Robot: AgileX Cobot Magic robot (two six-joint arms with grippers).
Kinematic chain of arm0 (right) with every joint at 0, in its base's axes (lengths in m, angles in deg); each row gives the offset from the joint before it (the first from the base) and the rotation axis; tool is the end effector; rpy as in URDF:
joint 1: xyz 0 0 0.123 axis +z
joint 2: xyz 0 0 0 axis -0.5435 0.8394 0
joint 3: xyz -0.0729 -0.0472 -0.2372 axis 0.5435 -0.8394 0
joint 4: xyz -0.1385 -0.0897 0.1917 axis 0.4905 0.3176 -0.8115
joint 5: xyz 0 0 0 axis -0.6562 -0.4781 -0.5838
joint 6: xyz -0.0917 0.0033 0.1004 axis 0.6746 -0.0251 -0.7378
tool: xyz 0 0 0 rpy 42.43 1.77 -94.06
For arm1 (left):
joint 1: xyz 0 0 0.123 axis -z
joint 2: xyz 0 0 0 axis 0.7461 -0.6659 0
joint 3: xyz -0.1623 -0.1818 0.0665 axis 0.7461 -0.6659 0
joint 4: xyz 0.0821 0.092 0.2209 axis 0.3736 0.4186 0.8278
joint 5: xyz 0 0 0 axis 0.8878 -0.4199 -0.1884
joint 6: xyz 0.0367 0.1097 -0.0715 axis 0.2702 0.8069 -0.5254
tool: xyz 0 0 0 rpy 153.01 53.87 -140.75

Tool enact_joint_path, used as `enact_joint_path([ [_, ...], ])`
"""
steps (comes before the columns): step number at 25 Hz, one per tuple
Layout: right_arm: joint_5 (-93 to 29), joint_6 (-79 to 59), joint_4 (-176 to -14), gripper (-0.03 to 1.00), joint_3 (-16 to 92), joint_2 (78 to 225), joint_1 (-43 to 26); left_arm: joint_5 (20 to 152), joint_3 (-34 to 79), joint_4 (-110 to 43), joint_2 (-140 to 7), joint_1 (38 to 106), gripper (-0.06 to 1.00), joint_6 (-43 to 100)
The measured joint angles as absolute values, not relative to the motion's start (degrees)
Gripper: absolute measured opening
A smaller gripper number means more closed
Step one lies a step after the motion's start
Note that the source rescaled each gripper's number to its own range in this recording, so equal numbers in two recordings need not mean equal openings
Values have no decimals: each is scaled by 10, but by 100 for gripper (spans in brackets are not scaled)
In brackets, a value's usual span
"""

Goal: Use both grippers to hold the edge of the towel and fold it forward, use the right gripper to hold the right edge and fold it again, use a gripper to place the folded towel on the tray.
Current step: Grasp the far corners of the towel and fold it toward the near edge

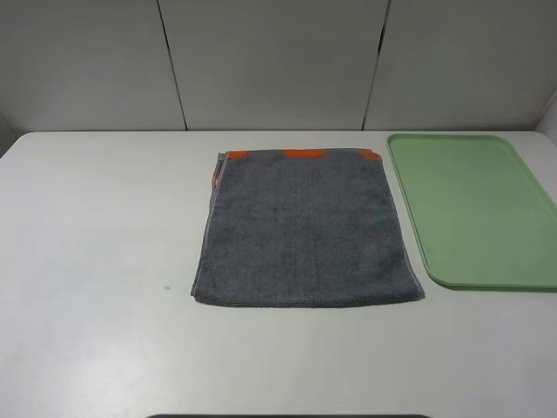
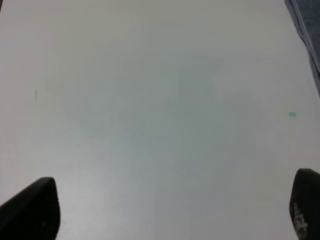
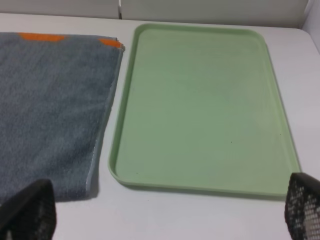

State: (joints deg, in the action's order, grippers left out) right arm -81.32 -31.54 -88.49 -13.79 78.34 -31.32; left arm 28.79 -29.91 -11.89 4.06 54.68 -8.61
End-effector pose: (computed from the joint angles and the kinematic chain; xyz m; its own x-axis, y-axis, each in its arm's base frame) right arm 0.0711 0.0041 0.2606 -0.4197 -0.0234 -0.9074 -0.0470 0.9989 -0.0040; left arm 0.0768 0.0075 0.2480 -0.5079 0.0694 -0.8586 0.0171 0.9974 0.0705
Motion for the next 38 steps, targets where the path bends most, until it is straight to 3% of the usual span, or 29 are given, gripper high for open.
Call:
enact_joint_path([
  [25,-813,-315,-885,100,-138,783,-313,286,-299,-123,38,547,90,-86],
  [38,-814,-293,-938,100,-131,836,-313,255,-243,-124,-122,556,90,-4],
])
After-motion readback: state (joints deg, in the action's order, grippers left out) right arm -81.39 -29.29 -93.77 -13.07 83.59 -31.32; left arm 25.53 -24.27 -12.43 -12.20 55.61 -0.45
